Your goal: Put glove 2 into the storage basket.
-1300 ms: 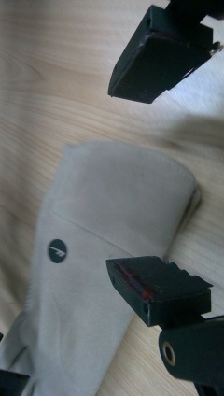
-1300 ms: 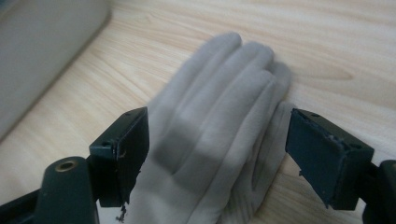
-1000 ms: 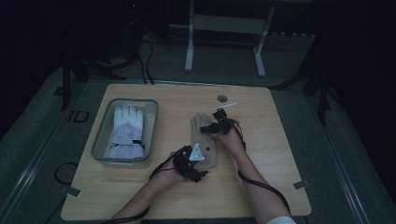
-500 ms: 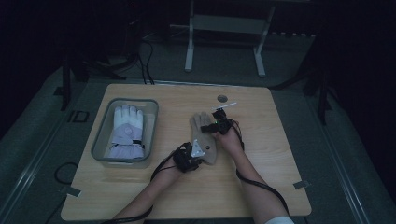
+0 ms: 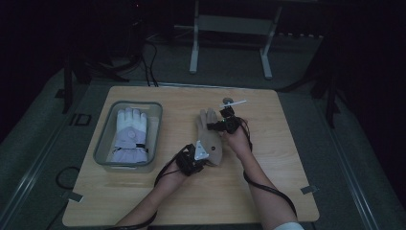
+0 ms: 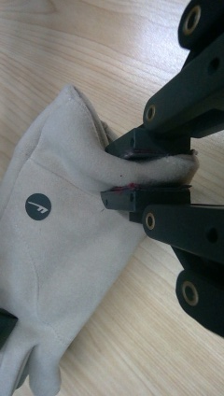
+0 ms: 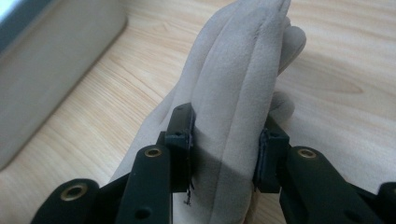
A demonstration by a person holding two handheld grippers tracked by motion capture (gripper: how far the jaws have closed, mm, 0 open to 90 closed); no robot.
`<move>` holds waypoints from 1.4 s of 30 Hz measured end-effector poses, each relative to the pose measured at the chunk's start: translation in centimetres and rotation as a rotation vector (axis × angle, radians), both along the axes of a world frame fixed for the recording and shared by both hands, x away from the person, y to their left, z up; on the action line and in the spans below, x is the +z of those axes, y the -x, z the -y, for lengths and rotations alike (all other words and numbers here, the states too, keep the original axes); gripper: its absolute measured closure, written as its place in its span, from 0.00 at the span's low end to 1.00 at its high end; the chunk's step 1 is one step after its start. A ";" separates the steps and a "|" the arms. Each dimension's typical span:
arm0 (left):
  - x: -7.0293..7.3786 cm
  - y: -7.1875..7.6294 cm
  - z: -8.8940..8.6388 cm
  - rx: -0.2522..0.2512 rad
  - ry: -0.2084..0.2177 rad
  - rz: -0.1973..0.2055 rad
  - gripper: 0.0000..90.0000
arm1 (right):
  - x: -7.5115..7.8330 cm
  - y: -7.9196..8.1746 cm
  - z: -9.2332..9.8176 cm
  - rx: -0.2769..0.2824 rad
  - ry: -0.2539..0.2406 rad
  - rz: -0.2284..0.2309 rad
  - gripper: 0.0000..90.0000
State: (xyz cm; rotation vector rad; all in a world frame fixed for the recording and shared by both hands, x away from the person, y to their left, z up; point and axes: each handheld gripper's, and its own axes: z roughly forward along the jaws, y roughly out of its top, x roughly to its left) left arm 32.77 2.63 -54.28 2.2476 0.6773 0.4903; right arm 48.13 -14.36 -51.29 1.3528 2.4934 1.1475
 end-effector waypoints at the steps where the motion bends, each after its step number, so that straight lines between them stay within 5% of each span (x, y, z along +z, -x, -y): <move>1: 0.2 0.1 -0.1 0.002 -0.005 0.003 0.88 | 0.2 0.1 0.0 0.000 0.000 0.003 0.72; 28: 4.5 1.0 -3.8 0.042 0.018 0.014 0.88 | 5.3 1.1 -3.3 0.021 -0.044 0.061 0.72; 42: 6.7 1.6 -8.0 0.092 -0.013 0.044 0.88 | 7.8 1.0 -8.2 0.082 -0.056 0.106 0.72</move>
